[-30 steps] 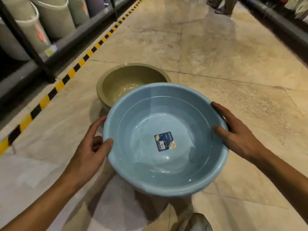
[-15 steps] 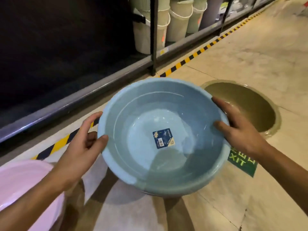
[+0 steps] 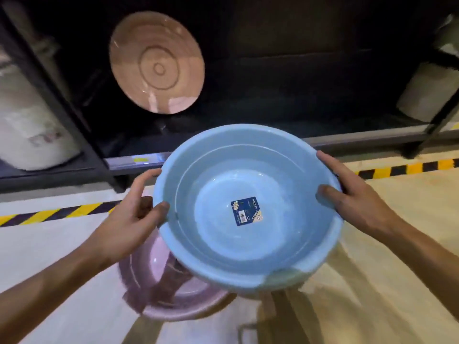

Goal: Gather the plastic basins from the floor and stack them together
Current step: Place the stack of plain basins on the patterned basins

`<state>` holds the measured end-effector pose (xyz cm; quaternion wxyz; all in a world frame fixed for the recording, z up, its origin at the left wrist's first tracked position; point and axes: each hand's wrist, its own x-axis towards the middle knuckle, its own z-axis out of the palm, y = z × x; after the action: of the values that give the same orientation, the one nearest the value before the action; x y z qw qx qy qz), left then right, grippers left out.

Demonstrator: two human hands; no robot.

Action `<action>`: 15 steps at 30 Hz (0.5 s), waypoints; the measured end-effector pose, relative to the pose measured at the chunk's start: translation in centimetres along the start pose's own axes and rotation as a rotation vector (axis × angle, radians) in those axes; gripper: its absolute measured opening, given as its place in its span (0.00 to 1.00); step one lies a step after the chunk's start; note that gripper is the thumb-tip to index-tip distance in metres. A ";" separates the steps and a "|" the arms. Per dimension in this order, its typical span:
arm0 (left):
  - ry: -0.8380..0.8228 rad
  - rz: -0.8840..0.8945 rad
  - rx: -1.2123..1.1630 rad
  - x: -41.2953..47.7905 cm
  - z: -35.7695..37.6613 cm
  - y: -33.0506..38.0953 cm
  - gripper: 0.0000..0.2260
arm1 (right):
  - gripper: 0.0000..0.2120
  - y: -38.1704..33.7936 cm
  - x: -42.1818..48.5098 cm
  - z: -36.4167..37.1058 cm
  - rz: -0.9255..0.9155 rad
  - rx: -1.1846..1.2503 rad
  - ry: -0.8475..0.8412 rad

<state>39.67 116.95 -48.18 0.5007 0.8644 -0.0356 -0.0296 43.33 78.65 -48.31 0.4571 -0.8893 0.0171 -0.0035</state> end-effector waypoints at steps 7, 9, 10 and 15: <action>0.184 -0.154 0.087 -5.1 -7.7 -4.8 0.24 | 0.29 -5.0 3.9 9.9 -0.135 -0.022 -0.203; 0.206 -0.174 0.091 -6.4 -8.5 -6.2 0.24 | 0.29 -5.6 4.4 12.0 -0.166 -0.048 -0.262; 0.217 -0.186 0.087 -7.0 -8.9 -6.9 0.24 | 0.30 -6.0 4.5 12.9 -0.186 -0.061 -0.287; 0.243 -0.254 0.088 -8.0 -9.3 -9.9 0.24 | 0.30 -5.9 4.6 15.6 -0.212 -0.125 -0.361</action>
<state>32.87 130.58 -52.02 0.4551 0.8803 0.1334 0.0136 48.39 94.58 -52.64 0.3939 -0.8988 -0.1584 0.1091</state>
